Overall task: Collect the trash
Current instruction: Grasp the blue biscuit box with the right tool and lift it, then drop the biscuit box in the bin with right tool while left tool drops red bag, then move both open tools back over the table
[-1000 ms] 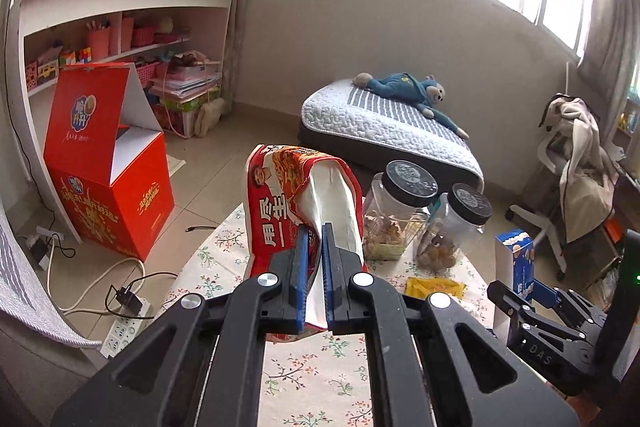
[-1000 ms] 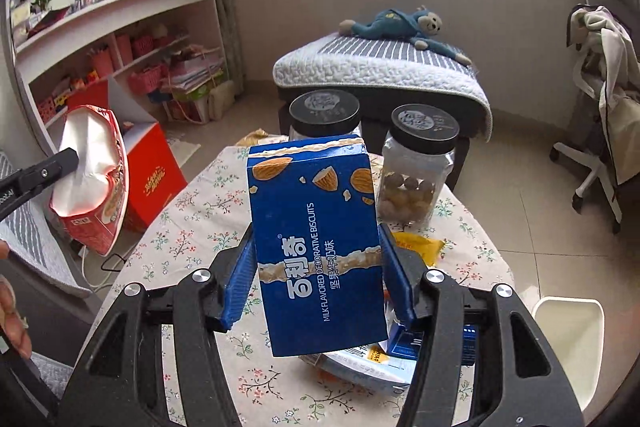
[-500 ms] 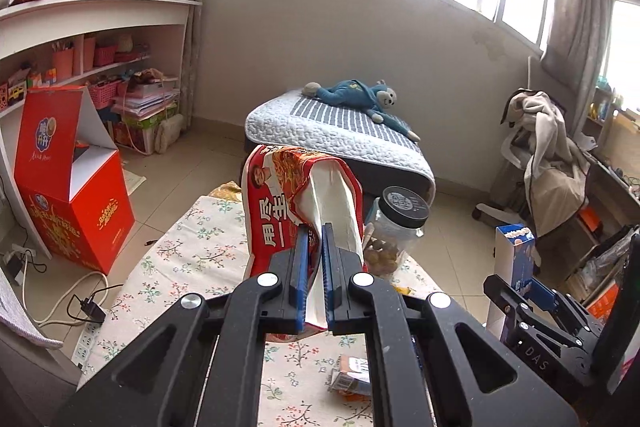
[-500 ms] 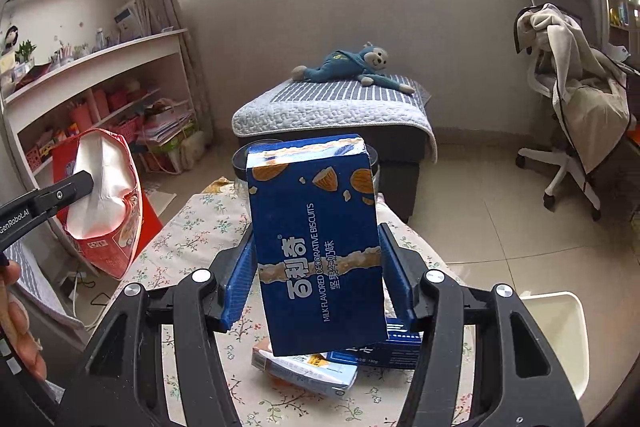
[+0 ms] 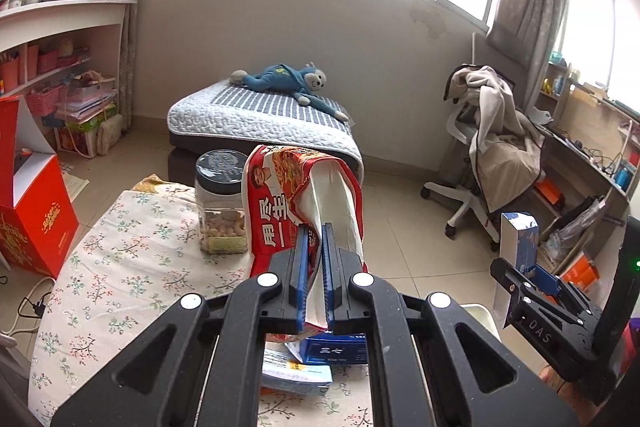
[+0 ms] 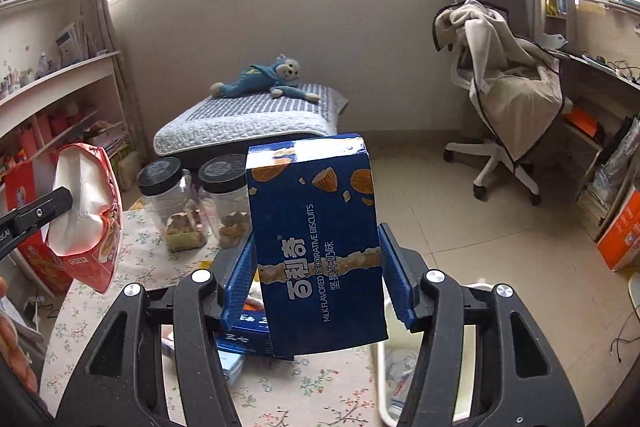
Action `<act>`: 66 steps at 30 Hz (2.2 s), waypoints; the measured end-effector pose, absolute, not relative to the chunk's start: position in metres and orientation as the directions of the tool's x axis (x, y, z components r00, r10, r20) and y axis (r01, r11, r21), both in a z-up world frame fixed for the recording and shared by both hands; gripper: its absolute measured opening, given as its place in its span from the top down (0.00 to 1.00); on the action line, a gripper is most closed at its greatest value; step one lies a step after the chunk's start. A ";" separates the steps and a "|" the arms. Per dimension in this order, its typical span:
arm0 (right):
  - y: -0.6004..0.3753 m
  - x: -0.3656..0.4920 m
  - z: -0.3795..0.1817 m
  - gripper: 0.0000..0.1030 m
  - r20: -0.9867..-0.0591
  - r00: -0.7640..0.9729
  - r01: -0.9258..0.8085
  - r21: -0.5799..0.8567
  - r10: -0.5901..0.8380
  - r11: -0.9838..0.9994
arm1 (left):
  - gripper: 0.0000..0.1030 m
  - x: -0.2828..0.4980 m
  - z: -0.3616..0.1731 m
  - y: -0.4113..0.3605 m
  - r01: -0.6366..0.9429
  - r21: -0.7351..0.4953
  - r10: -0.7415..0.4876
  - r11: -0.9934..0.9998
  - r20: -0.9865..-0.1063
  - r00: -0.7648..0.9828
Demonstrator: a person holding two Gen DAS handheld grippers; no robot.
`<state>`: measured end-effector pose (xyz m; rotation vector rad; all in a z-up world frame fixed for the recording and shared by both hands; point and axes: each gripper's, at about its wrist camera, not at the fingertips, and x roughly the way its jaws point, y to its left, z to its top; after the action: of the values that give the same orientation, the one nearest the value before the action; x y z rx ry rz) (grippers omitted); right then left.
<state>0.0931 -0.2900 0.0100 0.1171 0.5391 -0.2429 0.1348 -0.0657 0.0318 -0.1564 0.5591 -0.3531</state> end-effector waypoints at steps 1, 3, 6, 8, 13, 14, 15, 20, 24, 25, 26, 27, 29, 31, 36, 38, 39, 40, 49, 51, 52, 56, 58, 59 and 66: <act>-0.298 0.090 0.009 0.47 -0.524 0.824 0.277 0.045 -0.213 0.960 | 0.94 0.134 0.031 -0.073 0.297 -0.238 -0.379 0.925 -0.493 0.783; -0.313 0.084 0.008 0.47 -0.530 0.812 0.313 0.041 -0.245 0.949 | 0.94 0.132 0.028 -0.086 0.321 -0.240 -0.400 0.916 -0.498 0.769; -0.333 0.076 0.006 0.47 -0.538 0.794 0.358 0.037 -0.283 0.933 | 0.94 0.129 0.026 -0.106 0.357 -0.247 -0.433 0.901 -0.504 0.747; -0.345 0.070 0.003 0.47 -0.546 0.781 0.383 0.035 -0.304 0.923 | 0.94 0.126 0.023 -0.123 0.382 -0.247 -0.455 0.891 -0.508 0.731; -0.374 0.059 -0.001 0.47 -0.560 0.757 0.432 0.041 -0.338 0.901 | 0.94 0.116 0.014 -0.166 0.449 -0.244 -0.507 0.859 -0.524 0.685; -0.379 0.058 -0.001 0.46 -0.560 0.754 0.441 0.044 -0.343 0.896 | 0.94 0.115 0.013 -0.173 0.461 -0.247 -0.518 0.852 -0.526 0.675; -0.384 0.055 -0.001 0.45 -0.561 0.750 0.451 0.046 -0.351 0.891 | 0.94 0.113 0.011 -0.182 0.474 -0.249 -0.529 0.845 -0.529 0.664; -0.406 0.035 0.004 0.17 -0.519 0.734 0.534 0.043 -0.438 0.844 | 0.94 0.105 0.003 -0.219 0.528 -0.255 -0.572 0.810 -0.543 0.615; -0.427 0.023 0.004 0.15 -0.515 0.720 0.578 0.075 -0.464 0.813 | 0.94 0.099 -0.007 -0.245 0.559 -0.262 -0.595 0.787 -0.559 0.577; -0.432 0.021 0.004 0.15 -0.515 0.716 0.587 0.081 -0.470 0.805 | 0.94 0.098 -0.009 -0.250 0.564 -0.267 -0.602 0.781 -0.564 0.566; -0.437 0.018 0.004 0.14 -0.513 0.712 0.598 0.085 -0.479 0.797 | 0.94 0.098 -0.011 -0.255 0.569 -0.274 -0.608 0.775 -0.567 0.555; -0.441 0.015 0.005 0.13 -0.510 0.708 0.608 0.089 -0.488 0.789 | 0.94 0.097 -0.013 -0.261 0.574 -0.280 -0.614 0.770 -0.571 0.545; -0.447 0.009 0.005 0.13 -0.504 0.704 0.622 0.100 -0.500 0.776 | 0.94 0.095 -0.018 -0.270 0.581 -0.286 -0.620 0.762 -0.578 0.530; -0.453 0.003 0.005 0.11 -0.502 0.703 0.632 0.114 -0.504 0.767 | 0.94 0.093 -0.024 -0.280 0.585 -0.290 -0.625 0.757 -0.585 0.517; -0.460 -0.001 0.002 0.10 -0.506 0.689 0.648 0.108 -0.519 0.754 | 0.94 0.092 -0.037 -0.301 0.598 -0.313 -0.641 0.737 -0.603 0.474; -0.462 -0.004 0.002 0.08 -0.502 0.679 0.659 0.097 -0.536 0.746 | 0.92 0.091 -0.042 -0.309 0.605 -0.316 -0.644 0.730 -0.616 0.455; -0.462 -0.005 0.002 0.07 -0.499 0.674 0.665 0.090 -0.545 0.741 | 0.85 0.091 -0.044 -0.312 0.603 -0.311 -0.636 0.735 -0.627 0.451; -0.463 -0.007 0.002 0.07 -0.496 0.672 0.669 0.088 -0.550 0.738 | 0.78 0.092 -0.045 -0.314 0.598 -0.309 -0.628 0.740 -0.636 0.448; -0.447 -0.002 0.003 0.07 -0.484 0.665 0.669 0.048 -0.569 0.742 | 0.18 0.089 -0.023 -0.289 0.495 -0.210 -0.511 0.843 -0.600 0.616; -0.436 0.002 0.004 0.07 -0.468 0.669 0.660 0.015 -0.578 0.751 | 0.13 0.088 -0.018 -0.279 0.455 -0.173 -0.463 0.874 -0.584 0.667; -0.429 0.004 0.004 0.07 -0.459 0.671 0.654 -0.003 -0.582 0.757 | 0.12 0.088 -0.015 -0.274 0.438 -0.159 -0.444 0.885 -0.576 0.687; -0.402 0.013 0.006 0.07 -0.434 0.692 0.620 -0.053 -0.578 0.783 | 0.10 0.089 -0.007 -0.254 0.378 -0.095 -0.365 0.921 -0.553 0.749; -0.390 0.017 0.007 0.07 -0.428 0.704 0.602 -0.064 -0.567 0.796 | 0.10 0.090 -0.006 -0.241 0.350 -0.069 -0.329 0.934 -0.547 0.770; -0.384 0.019 0.008 0.07 -0.427 0.709 0.593 -0.069 -0.561 0.802 | 0.10 0.091 -0.006 -0.235 0.334 -0.055 -0.308 0.941 -0.546 0.779; -0.341 0.042 0.007 0.07 -0.448 0.750 0.506 -0.088 -0.488 0.858 | 0.09 0.108 -0.013 -0.179 0.232 -0.027 -0.204 0.972 -0.586 0.784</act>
<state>0.0419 -0.3410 0.0071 0.0400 0.4780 -0.5431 0.1081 -0.1785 -0.0129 0.0473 0.6266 -0.2352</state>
